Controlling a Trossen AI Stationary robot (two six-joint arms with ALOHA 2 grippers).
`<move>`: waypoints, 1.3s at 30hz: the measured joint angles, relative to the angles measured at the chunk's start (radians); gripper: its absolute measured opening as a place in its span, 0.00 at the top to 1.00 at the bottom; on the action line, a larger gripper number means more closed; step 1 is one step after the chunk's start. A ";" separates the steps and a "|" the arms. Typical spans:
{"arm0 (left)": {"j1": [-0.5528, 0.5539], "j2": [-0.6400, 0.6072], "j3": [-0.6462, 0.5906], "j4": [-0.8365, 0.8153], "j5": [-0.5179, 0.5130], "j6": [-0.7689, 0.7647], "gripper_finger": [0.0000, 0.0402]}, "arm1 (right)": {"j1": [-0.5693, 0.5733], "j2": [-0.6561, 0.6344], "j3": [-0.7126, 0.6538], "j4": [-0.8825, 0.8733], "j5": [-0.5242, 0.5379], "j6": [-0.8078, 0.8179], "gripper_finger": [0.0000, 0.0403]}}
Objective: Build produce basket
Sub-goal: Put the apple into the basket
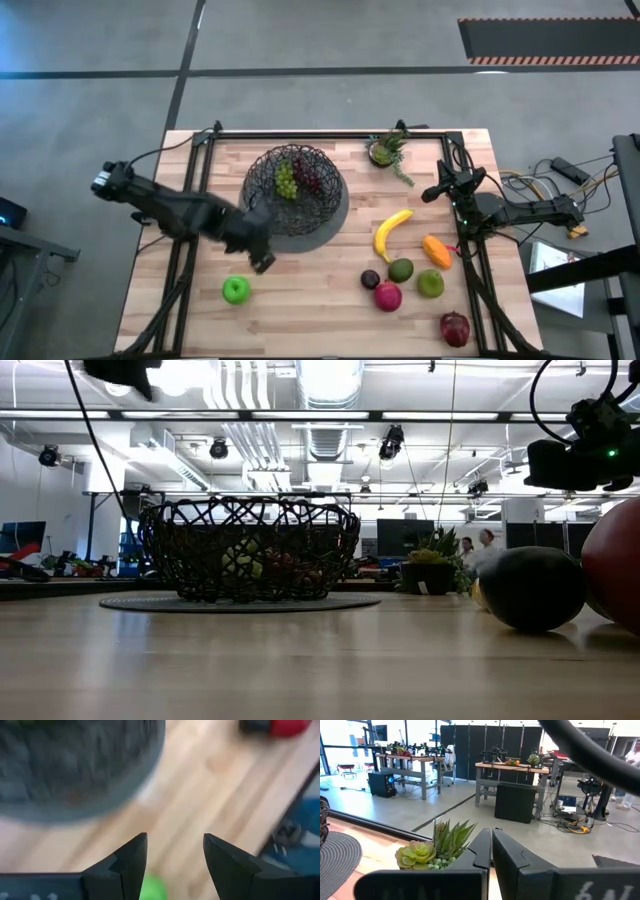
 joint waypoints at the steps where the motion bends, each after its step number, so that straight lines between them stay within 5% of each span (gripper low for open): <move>1: -0.028 0.003 -0.004 -0.008 0.020 -0.050 0.56 | 0.000 0.000 0.000 0.000 0.000 0.000 0.98; 9: -0.231 0.005 -0.121 -0.016 0.120 -0.465 0.56 | 0.000 0.000 0.000 0.000 0.000 0.000 0.98; 13: -0.286 0.005 -0.198 0.037 0.120 -0.535 0.59 | 0.000 0.000 0.000 0.000 0.000 0.000 0.98; 29: -0.327 0.005 -0.371 0.196 0.121 -0.174 0.71 | 0.000 0.000 0.000 0.000 0.000 0.000 0.98; 39: -0.327 0.023 -0.408 0.248 0.125 -0.125 0.71 | 0.000 0.000 0.000 0.000 0.000 0.000 0.98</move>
